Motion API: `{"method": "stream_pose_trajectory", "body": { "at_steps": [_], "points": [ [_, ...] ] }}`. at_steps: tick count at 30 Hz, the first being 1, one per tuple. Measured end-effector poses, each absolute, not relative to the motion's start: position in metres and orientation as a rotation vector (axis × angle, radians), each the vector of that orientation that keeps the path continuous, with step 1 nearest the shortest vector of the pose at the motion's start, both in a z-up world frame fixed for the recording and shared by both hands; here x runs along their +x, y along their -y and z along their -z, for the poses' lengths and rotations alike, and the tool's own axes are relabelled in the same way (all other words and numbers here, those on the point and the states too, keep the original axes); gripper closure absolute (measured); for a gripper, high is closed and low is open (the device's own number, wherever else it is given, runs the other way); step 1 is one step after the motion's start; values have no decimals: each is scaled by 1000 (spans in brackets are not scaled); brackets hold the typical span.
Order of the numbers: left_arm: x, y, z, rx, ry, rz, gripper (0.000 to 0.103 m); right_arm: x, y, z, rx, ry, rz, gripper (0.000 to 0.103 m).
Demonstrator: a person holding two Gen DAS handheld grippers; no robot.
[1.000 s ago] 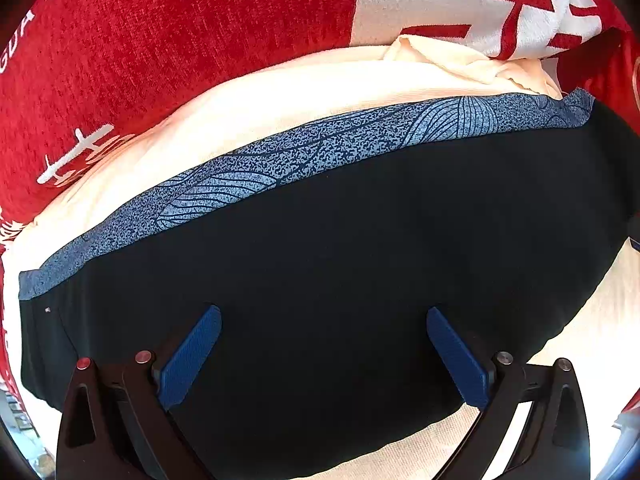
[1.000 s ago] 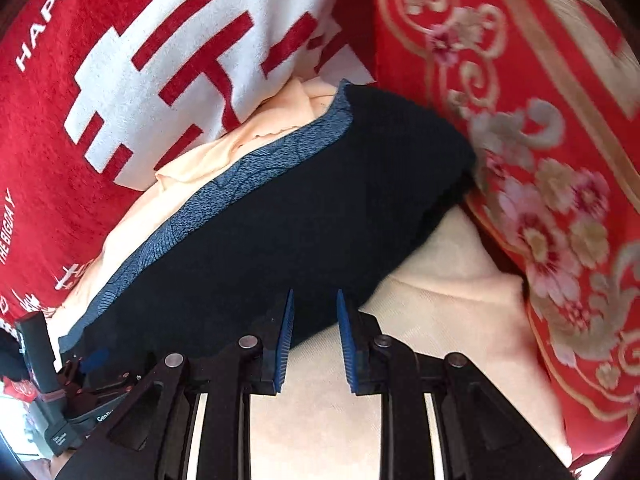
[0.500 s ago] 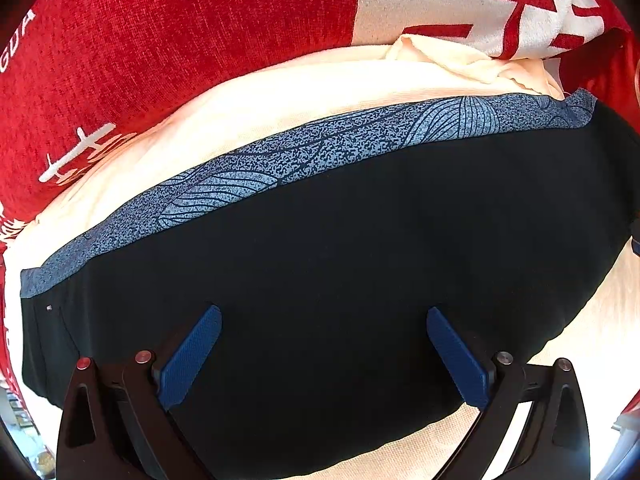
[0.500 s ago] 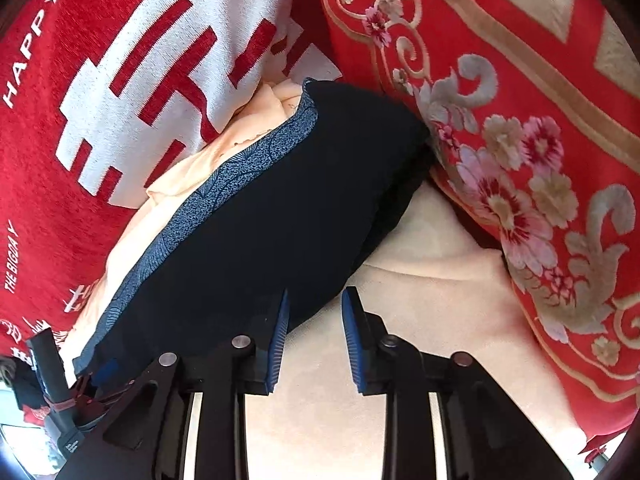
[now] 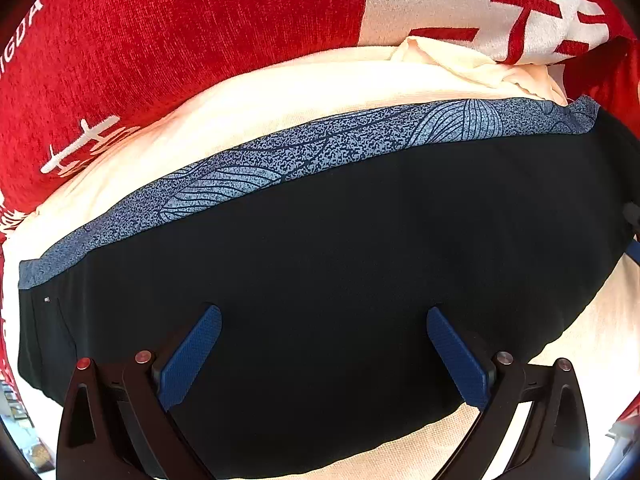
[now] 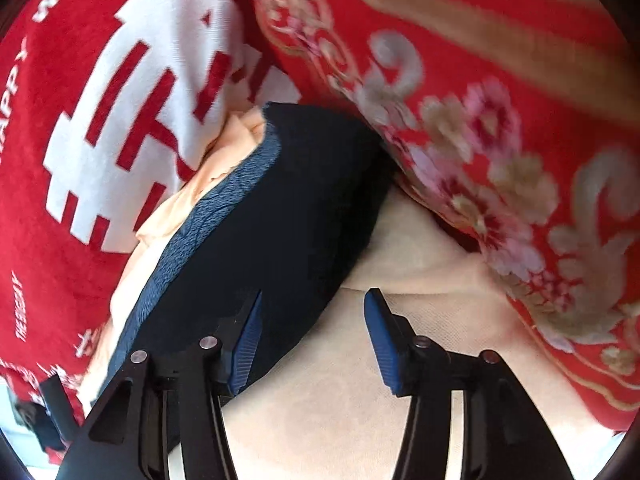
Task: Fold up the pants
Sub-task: 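Grasp the folded trouser edge with the right tool and lift it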
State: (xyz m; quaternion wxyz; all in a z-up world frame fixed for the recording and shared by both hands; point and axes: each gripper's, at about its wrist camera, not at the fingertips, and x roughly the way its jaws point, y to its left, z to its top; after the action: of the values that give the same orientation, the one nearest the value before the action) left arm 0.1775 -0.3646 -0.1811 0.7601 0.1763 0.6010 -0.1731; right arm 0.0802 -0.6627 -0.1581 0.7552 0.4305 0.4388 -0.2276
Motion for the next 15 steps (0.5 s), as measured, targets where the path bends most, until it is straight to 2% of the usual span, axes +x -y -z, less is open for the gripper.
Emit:
{"method": "stream_pose_trajectory", "body": {
  "at_steps": [7, 8, 9, 10, 11, 15],
  "points": [
    [180, 359, 181, 381, -1317, 386, 0, 108, 668, 163, 890, -875, 483, 48],
    [182, 359, 178, 390, -1316, 376, 0, 113, 668, 163, 888, -886, 478, 51],
    [184, 359, 174, 395, -1307, 363, 11, 116, 669, 162, 881, -905, 484, 62],
    [186, 358, 167, 390, -1290, 348, 20, 117, 669, 157, 872, -901, 483, 85],
    [189, 358, 160, 367, -1291, 359, 27, 116, 670, 150, 877, -884, 462, 89],
    [187, 375, 137, 316, -1245, 470, 27, 116, 667, 116, 829, -842, 388, 89]
  ]
}}
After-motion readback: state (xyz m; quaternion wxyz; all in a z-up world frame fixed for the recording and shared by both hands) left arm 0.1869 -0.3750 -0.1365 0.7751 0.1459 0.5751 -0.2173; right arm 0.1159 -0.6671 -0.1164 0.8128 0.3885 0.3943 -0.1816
